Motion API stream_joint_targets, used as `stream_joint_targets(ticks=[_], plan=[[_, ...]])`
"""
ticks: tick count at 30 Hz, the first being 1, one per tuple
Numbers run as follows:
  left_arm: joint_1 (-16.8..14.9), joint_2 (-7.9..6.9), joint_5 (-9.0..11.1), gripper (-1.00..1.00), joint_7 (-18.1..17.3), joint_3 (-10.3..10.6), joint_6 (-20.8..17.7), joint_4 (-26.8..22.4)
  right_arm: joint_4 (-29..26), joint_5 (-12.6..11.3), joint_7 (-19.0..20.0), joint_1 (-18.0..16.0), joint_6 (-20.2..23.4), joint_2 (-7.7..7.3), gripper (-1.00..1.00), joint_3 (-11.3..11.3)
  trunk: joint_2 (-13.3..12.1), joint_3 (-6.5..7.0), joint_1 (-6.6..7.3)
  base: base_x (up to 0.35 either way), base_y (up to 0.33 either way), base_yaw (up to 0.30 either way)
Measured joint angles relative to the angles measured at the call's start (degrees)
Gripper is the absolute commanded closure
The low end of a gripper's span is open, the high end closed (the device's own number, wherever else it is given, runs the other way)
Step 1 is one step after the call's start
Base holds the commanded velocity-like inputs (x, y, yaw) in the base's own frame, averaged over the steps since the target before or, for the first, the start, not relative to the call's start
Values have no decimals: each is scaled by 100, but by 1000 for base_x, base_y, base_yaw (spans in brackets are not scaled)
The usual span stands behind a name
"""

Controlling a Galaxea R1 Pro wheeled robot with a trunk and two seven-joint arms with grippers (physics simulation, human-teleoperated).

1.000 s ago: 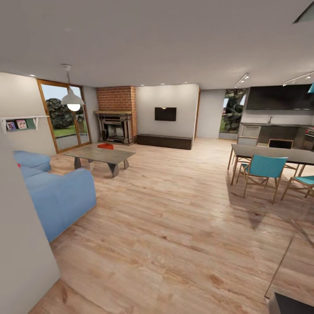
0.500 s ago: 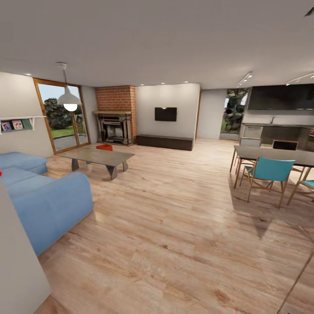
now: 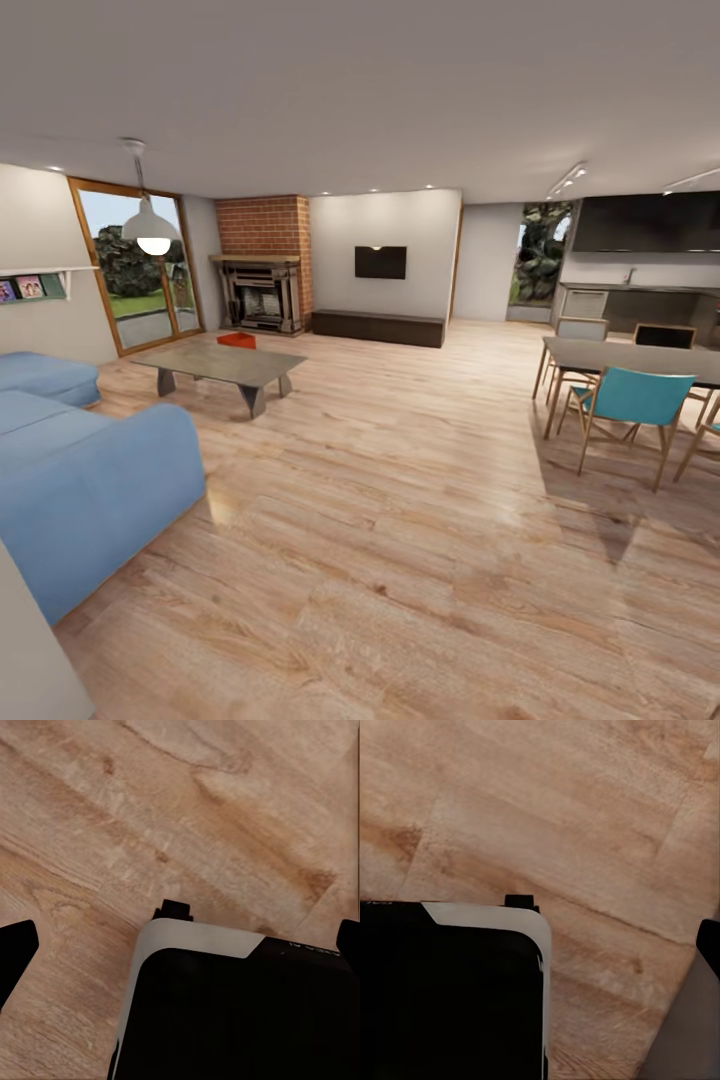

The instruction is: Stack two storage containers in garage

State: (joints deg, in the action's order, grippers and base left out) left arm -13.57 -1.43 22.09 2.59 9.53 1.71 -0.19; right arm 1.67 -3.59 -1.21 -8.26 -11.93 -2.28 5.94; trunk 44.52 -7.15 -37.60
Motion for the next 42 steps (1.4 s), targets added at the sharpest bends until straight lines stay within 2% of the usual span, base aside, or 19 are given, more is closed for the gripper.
stream_joint_targets(ticks=[42], plan=[[0,-7,-2,-100,0,0,0,0,0,0,0,0,4,7,-100,5,0,0,0,323,0,0]])
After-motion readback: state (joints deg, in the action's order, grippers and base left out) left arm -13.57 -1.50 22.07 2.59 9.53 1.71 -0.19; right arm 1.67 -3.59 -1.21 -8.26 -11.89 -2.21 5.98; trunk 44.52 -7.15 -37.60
